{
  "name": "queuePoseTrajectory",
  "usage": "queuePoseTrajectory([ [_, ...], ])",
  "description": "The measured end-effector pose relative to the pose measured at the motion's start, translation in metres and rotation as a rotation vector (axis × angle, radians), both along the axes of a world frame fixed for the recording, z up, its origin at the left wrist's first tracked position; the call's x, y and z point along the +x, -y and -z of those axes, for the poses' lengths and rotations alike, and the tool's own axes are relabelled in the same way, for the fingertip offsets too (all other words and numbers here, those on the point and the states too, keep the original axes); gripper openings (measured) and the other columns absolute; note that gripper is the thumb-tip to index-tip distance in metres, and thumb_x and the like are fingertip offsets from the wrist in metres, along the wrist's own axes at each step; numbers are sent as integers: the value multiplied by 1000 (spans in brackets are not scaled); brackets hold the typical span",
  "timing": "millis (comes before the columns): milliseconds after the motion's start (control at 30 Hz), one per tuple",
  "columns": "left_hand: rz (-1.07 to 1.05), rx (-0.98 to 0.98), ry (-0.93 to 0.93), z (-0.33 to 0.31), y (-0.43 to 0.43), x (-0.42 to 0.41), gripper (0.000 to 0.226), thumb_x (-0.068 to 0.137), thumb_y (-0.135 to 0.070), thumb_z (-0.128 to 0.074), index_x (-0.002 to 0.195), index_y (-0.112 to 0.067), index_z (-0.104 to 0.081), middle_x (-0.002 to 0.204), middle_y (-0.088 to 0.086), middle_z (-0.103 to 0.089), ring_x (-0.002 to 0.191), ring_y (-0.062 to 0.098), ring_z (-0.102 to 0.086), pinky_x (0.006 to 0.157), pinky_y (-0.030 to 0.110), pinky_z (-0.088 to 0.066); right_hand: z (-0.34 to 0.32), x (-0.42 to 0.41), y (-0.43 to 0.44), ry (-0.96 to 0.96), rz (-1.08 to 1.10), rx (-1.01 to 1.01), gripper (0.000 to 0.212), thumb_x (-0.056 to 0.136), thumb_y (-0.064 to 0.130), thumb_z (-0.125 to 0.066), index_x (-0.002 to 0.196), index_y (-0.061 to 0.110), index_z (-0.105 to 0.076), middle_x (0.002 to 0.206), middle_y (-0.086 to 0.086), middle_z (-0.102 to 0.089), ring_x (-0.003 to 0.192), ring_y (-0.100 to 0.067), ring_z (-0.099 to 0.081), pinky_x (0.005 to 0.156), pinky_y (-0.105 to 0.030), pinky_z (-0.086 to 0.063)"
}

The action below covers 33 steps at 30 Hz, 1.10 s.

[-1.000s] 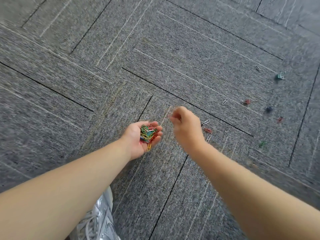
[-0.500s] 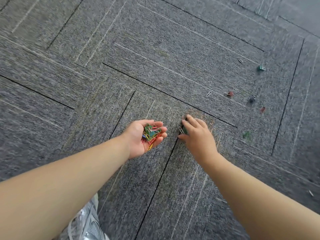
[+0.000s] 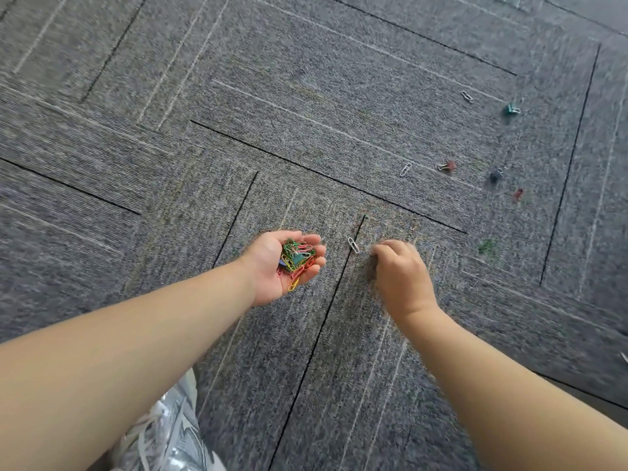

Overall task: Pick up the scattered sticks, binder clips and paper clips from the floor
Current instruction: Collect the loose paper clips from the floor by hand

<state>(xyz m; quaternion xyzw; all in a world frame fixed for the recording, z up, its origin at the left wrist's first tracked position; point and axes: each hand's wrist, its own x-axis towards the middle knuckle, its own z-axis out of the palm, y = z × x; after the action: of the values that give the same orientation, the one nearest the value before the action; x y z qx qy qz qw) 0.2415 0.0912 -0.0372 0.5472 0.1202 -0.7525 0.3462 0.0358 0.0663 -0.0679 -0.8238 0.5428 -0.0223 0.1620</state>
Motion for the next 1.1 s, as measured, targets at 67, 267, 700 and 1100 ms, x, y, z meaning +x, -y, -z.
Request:
queuePoseTrajectory([
  [67,-1,10,7,2,1,-4,32,98,-21,-42,84,-5,-65,74,11,-69,61,22,-65,53,25,-55,-5,0,4,-39,13,107,27,71,-21,-61,90,-5,-68,92,-16,-67,85,-33,-60,74,-37,-52],
  [267,33,48,8,1,7,-33,32,97,-21,-42,83,-5,-66,73,12,-68,61,22,-64,52,26,-55,-31,-6,21,161,569,259,22,85,0,-54,98,8,-70,91,-3,-64,77,-10,-56,63,-4,-41],
  [700,9,106,-42,0,15,-39,31,95,-22,-46,73,-10,-65,60,2,-64,49,15,-62,52,19,-52,-62,61,-35,468,-5,29,24,74,7,-48,65,6,-71,67,-2,-68,70,-28,-56,81,-22,-37],
  [1100,16,18,-48,1,10,-27,38,93,-22,-50,64,-9,-72,71,6,-69,65,19,-67,69,27,-56,-65,53,-32,649,30,-143,23,78,-4,-52,92,1,-70,86,-9,-69,82,-23,-61,78,-26,-46],
])
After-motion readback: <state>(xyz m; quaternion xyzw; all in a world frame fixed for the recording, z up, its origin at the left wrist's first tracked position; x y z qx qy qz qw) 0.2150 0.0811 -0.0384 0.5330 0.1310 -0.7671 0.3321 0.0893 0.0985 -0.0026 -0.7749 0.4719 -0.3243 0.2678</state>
